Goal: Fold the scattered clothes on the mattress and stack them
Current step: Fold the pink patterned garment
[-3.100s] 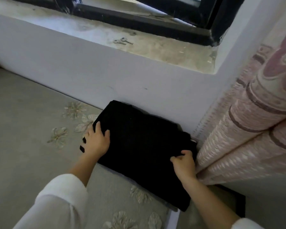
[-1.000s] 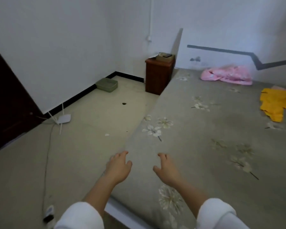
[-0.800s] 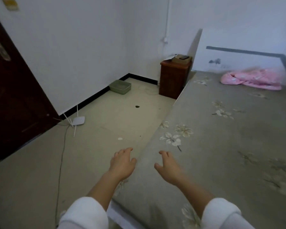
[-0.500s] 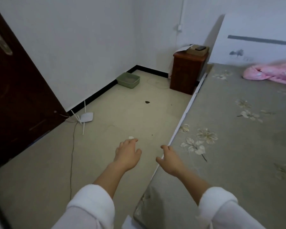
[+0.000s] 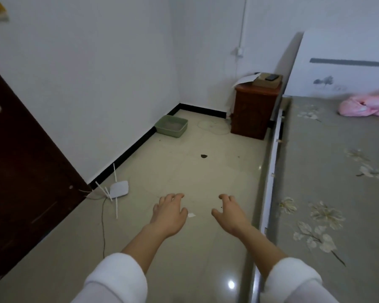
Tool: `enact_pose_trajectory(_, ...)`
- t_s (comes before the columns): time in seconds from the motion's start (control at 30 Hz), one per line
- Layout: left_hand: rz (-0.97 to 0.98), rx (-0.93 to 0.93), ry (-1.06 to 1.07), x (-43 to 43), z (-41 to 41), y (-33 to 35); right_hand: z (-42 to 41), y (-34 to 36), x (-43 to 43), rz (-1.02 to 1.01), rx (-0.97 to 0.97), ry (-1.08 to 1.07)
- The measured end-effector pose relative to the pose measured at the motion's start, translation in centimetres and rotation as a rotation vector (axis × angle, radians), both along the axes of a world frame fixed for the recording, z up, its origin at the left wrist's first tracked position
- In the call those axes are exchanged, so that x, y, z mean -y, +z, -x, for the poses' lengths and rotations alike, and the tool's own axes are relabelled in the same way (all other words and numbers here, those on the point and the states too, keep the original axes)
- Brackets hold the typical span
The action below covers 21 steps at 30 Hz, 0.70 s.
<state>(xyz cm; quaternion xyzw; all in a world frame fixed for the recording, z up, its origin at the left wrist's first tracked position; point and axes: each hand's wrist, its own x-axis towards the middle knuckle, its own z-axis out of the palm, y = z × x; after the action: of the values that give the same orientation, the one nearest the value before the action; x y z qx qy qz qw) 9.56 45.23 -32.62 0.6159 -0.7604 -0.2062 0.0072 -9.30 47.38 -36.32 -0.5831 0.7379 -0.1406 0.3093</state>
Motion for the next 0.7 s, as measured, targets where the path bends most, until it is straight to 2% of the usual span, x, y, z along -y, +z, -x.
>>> enact_pose_trajectory(0.1,-0.018,0.015,-0.075,4.9,-0.7,0.2,-0.6,0.1,2.3,-0.019,0.008,-0.084)
enact_pose_trajectory(0.23,-0.02,-0.009,-0.212,10.8,2.7,0.3,1.5,0.6,4.5,-0.025,0.003,-0.209)
enact_pose_trajectory(0.5,-0.067,-0.1,-0.524,22.5,16.5,-0.5,12.4,1.4,12.2,-0.029,-0.105,-0.477)
enact_pose_trajectory(0.7,-0.102,-0.133,-0.614,32.8,27.7,0.4,23.1,2.9,21.4,-0.029,-0.11,-0.615)
